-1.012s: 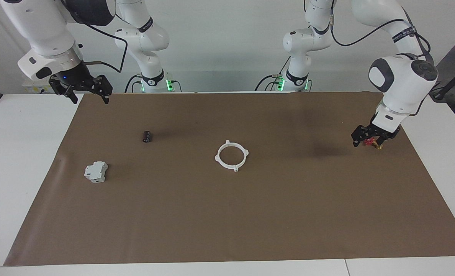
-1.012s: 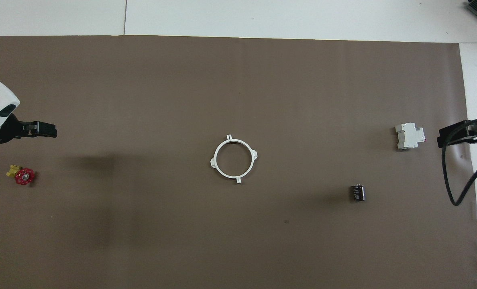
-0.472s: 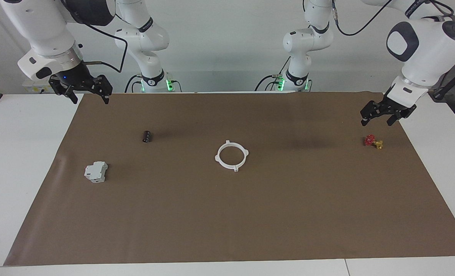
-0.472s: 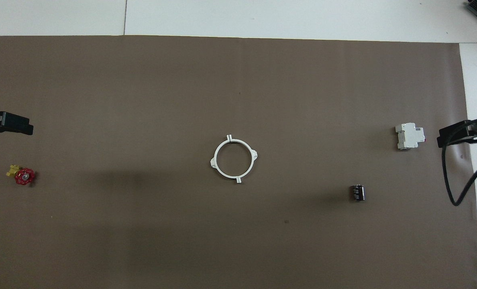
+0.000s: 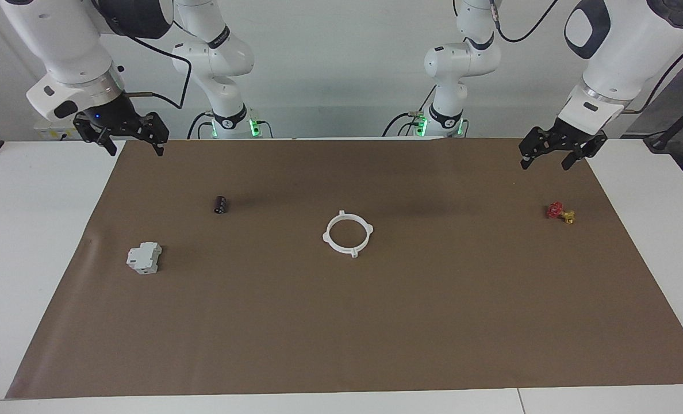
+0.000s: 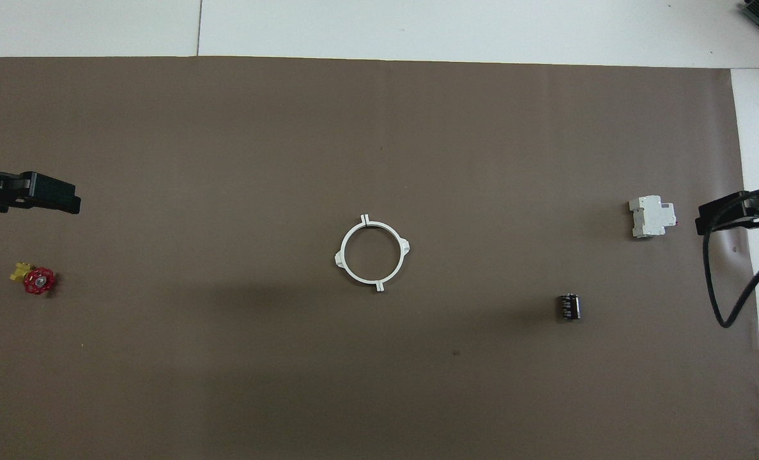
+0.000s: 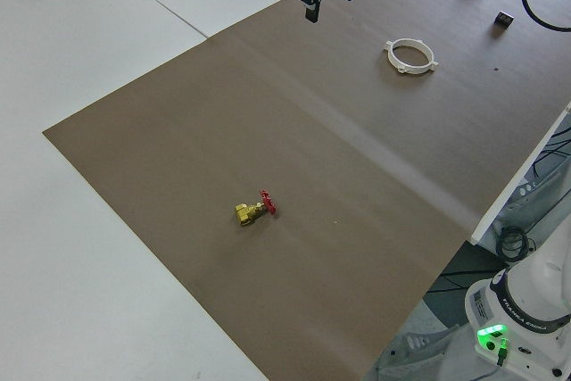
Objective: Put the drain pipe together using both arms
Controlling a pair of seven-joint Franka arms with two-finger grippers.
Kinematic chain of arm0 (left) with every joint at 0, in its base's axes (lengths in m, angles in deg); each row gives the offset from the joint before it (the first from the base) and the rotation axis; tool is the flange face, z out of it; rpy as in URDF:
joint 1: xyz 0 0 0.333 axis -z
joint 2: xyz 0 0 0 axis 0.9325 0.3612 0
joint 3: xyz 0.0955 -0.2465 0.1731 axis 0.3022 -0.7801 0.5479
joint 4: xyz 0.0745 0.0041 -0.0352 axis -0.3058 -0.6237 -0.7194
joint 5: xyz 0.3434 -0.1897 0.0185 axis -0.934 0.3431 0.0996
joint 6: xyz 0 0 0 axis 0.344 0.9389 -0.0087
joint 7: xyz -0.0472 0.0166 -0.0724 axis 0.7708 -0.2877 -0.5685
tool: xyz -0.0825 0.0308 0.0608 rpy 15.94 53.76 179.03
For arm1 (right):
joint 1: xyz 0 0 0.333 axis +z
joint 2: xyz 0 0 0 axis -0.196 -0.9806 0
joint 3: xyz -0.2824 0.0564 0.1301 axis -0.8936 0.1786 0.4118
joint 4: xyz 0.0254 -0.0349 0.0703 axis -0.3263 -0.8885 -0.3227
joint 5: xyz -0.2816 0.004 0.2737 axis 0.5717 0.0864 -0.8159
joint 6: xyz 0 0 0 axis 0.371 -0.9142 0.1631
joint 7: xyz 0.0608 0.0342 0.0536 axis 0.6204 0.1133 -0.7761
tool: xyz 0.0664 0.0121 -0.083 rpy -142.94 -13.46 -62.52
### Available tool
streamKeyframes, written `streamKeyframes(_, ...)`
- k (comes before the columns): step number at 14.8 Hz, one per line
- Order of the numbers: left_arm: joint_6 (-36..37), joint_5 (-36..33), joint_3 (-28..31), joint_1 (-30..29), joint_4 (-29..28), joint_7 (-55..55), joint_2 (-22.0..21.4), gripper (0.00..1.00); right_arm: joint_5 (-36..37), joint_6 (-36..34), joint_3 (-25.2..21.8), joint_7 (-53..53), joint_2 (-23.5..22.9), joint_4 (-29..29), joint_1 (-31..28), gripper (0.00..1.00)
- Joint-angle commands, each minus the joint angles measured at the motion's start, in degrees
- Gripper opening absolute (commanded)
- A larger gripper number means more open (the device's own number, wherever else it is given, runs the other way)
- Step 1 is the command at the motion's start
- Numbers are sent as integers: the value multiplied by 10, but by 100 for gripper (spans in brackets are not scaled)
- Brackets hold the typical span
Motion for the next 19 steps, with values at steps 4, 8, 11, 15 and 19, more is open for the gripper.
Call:
streamKeyframes(4,34,-54,-4,83,47,63,6,100,-2,0,2,-15,1,0,-5,100)
streamKeyframes(8,51,-53,-4,90,45,60,0,100,-2,0,2,-15,1,0,-5,100)
streamKeyframes(11,83,-52,0,91,46,51,-9,100,-2,0,2,-15,2,0,-5,100)
streamKeyframes(15,78,-52,0,83,25,54,-28,100,-2,0,2,-15,2,0,-5,100)
streamKeyframes(19,78,-52,-7,52,3,49,-63,100,-2,0,2,-15,1,0,-5,100)
